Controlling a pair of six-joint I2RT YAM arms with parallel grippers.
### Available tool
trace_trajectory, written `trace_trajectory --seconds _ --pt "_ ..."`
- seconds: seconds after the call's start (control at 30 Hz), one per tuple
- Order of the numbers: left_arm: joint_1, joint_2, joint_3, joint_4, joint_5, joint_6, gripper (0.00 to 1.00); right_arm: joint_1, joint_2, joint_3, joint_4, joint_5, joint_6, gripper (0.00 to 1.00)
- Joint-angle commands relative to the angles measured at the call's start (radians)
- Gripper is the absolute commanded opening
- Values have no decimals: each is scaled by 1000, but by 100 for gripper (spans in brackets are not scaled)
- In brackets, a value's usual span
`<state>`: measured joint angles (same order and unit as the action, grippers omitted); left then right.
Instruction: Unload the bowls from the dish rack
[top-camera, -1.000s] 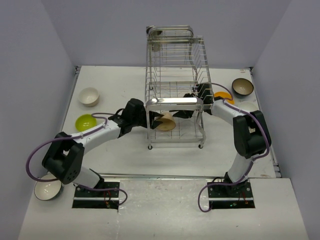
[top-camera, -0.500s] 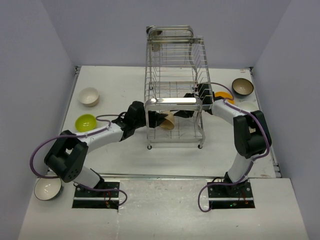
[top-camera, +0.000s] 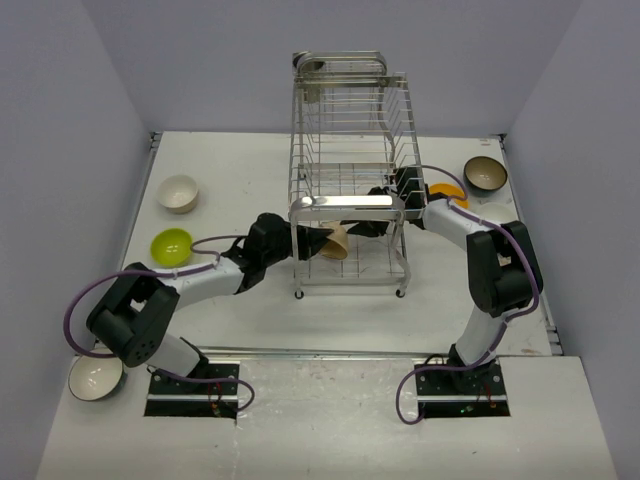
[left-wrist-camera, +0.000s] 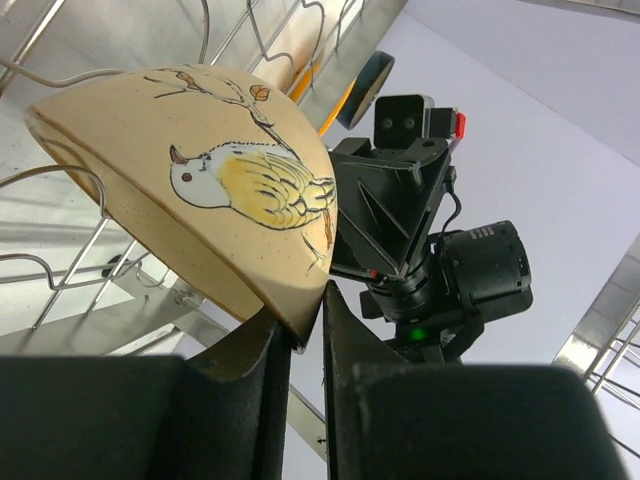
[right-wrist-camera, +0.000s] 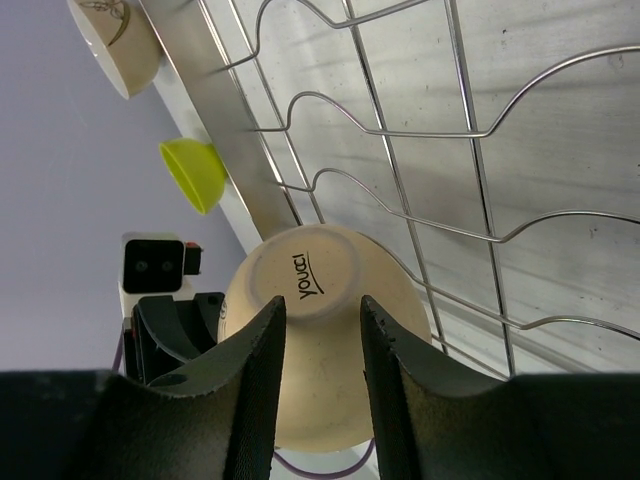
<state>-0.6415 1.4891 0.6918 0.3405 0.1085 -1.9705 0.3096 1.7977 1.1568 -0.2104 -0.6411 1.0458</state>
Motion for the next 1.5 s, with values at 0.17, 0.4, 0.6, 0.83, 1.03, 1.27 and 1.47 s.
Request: trace_trajectory --seconds 0.17,0.4,0.6,0.83,1.03,1.27,1.47 --pt "8 -3 -107 190 -15 -24 0 -3 -8 34 -30 -11 -43 37" --pt "11 -24 -129 252 -32 -54 0 -6 -8 52 -55 -14 -67 37" --pt "13 -49 -141 288 -47 -68 0 -6 -14 78 -67 -14 -70 38" --pt "28 -78 -138 331 -53 -64 0 -7 11 110 -96 -6 -78 38" --pt "32 -95 -135 371 -62 -64 0 -21 5 78 -103 15 -87 38" --pt "31 -84 -126 417 -59 -70 0 -44 2 50 -104 9 -102 38" --pt "31 -82 -120 433 -50 -77 0 -59 5 52 -112 11 -110 38"
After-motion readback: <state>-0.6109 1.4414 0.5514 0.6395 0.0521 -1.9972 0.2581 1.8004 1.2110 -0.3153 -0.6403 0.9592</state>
